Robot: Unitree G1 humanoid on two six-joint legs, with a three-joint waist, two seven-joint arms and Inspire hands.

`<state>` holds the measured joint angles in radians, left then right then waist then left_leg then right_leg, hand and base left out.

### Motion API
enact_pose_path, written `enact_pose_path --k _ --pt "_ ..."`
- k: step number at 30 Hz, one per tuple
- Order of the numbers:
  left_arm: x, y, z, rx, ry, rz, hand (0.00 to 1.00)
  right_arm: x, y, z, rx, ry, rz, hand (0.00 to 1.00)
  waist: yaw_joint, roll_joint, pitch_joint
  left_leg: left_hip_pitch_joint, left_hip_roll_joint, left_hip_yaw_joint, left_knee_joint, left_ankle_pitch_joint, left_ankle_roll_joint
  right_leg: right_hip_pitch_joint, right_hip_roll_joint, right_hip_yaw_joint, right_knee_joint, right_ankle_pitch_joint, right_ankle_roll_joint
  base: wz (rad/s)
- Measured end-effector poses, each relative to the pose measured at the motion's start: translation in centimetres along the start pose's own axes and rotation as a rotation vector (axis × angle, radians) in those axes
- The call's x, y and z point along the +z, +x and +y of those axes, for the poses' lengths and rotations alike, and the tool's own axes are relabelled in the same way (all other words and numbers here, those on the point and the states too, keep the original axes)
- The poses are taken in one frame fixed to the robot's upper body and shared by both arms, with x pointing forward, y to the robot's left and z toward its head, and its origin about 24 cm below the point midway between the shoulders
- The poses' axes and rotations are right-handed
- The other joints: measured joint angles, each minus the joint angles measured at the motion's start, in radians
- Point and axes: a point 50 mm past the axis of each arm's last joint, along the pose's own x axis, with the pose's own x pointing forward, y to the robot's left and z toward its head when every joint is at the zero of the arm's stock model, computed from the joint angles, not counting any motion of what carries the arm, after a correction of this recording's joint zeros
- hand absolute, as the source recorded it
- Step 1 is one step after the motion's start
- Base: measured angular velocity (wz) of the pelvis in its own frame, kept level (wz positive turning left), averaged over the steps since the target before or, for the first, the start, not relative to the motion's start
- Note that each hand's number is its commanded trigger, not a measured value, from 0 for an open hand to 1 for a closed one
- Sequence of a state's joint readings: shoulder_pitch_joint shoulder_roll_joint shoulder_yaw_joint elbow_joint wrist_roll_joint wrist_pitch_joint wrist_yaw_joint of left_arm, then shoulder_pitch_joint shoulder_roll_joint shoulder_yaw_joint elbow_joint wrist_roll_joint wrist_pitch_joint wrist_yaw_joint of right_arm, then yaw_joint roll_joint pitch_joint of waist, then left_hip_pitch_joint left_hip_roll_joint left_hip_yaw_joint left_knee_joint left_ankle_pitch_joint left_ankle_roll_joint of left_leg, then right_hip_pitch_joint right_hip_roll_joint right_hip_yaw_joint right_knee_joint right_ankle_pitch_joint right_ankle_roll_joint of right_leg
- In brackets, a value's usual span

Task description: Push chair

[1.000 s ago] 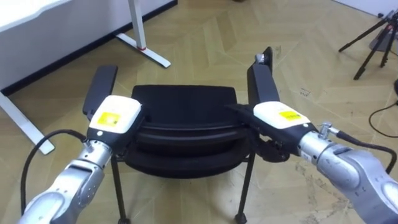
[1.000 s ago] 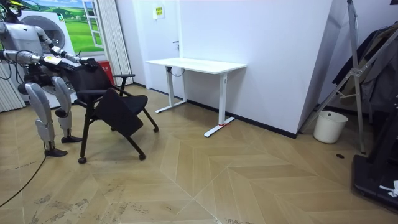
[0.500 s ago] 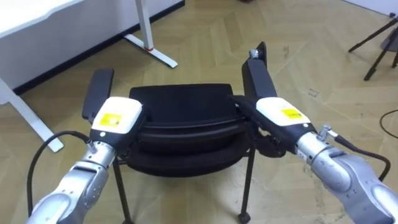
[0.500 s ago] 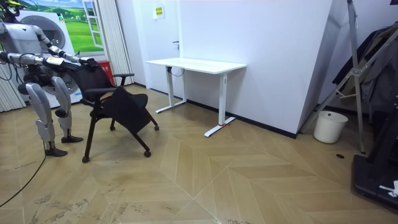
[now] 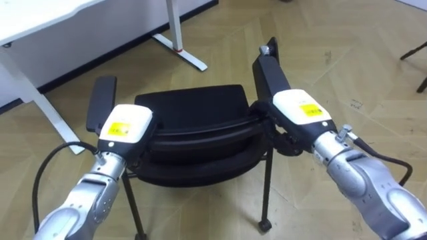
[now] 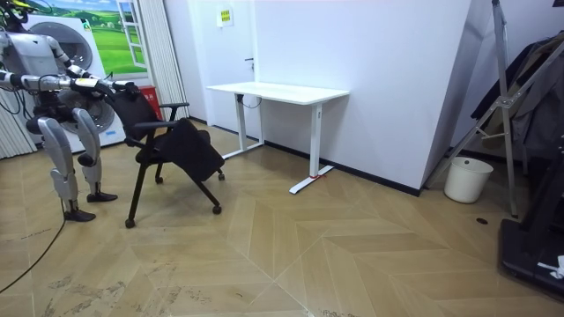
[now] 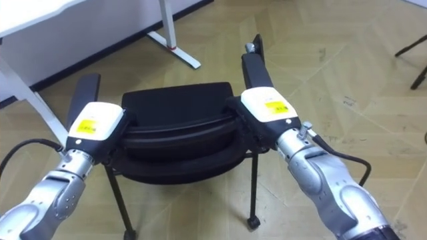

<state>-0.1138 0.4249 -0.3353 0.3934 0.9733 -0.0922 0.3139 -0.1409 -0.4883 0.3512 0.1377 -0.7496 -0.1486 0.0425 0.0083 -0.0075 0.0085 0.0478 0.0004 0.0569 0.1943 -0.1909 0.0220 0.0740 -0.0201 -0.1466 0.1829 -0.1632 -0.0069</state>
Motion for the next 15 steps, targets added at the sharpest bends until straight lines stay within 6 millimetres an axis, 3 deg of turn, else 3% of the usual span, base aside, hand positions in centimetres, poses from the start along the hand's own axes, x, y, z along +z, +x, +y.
enact_pose_path --k 13,15 --pt "0.02 0.16 0.09 -0.006 0.005 -0.003 1.00 -0.11 0.09 0.32 -0.001 -0.009 0.002 1.00 0.000 -0.016 0.0034 0.002 -0.007 -0.008 -0.002 0.001 0.001 0.016 -0.006 -0.007 -0.016 -0.001 0.001 0.01" --pt "-0.01 0.22 0.09 -0.007 0.007 -0.001 1.00 -0.27 0.11 0.42 -0.009 -0.005 0.007 1.00 -0.002 -0.020 0.0081 0.008 -0.008 -0.011 0.003 0.001 0.001 0.025 -0.007 -0.009 -0.016 -0.001 0.002 0.05"
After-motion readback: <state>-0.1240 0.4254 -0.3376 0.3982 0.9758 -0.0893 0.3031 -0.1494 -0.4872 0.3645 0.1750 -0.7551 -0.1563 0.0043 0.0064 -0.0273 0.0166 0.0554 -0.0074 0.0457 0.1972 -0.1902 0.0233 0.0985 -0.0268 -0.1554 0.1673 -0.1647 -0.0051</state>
